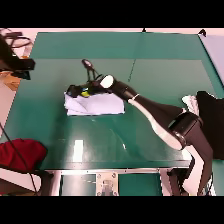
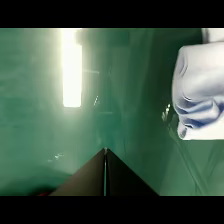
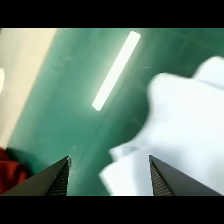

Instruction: Fold the shirts.

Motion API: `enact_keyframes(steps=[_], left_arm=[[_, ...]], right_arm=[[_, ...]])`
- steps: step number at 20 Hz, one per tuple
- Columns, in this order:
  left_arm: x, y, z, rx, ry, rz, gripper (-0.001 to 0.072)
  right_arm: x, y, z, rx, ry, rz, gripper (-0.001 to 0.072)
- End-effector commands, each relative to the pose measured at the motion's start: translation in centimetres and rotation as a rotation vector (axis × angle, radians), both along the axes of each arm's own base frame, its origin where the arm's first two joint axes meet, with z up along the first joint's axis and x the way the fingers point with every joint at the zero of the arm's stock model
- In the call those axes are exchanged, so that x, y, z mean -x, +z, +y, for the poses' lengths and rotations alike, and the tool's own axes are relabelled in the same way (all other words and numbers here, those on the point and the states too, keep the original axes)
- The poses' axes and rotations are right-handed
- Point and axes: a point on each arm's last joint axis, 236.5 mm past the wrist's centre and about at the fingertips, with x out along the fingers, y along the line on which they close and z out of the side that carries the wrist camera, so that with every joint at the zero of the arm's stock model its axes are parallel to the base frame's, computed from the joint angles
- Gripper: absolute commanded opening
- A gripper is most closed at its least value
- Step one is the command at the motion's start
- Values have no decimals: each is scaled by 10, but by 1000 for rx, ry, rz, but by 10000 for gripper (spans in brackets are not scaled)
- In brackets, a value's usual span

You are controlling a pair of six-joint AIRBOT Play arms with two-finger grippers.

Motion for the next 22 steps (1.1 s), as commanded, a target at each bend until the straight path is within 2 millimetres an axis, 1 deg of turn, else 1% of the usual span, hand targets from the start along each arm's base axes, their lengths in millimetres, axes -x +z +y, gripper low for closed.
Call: enact_keyframes(steps=[1,2,4,5,6,7,8,9,10,11,13,15,16,17,18,19,20,21,22], left_arm=[[6,17,24,28,63,-53,24],[7,18,24,31,64,-55,24],[5,18,19,54,55,-59,24],[3,19,13,79,45,-67,24],[1,20,8,96,39,-76,24],[1,20,7,100,38,-79,24],[-1,20,7,100,38,-84,24],[-2,20,8,99,39,-89,24],[-2,20,8,99,41,-91,24],[-2,20,8,99,42,-91,24],[-3,21,7,105,56,-94,24],[-3,21,7,106,55,-93,24],[-3,21,7,106,55,-93,24],[-3,21,5,113,53,-94,24],[-3,21,3,120,50,-95,24],[-3,21,3,121,49,-96,24],[-3,21,3,122,49,-96,24],[-3,21,2,123,49,-95,24],[-3,21,2,124,48,-92,24]], right_arm=[[-36,1,-93,131,-19,56,518],[-46,5,-136,179,-38,89,458],[-56,8,-220,257,-98,179,457],[-56,6,-254,271,-128,230,484],[-53,0,-280,275,-155,278,544],[-47,-12,-299,279,-179,330,594],[-36,-30,-308,276,-193,394,605],[-23,-48,-307,262,-194,456,605],[-12,-64,-298,239,-187,489,605],[-5,-75,-285,208,-179,502,605],[4,-91,-252,152,-149,523,604],[12,-107,-225,153,-121,540,604],[13,-110,-212,138,-112,547,604],[13,-108,-200,118,-100,539,602],[10,-100,-192,97,-91,519,448],[3,-87,-186,70,-80,495,6],[-5,-70,-184,54,-66,462,15],[-16,-46,-186,33,-57,415,15],[-28,-17,-193,10,-59,363,15]])
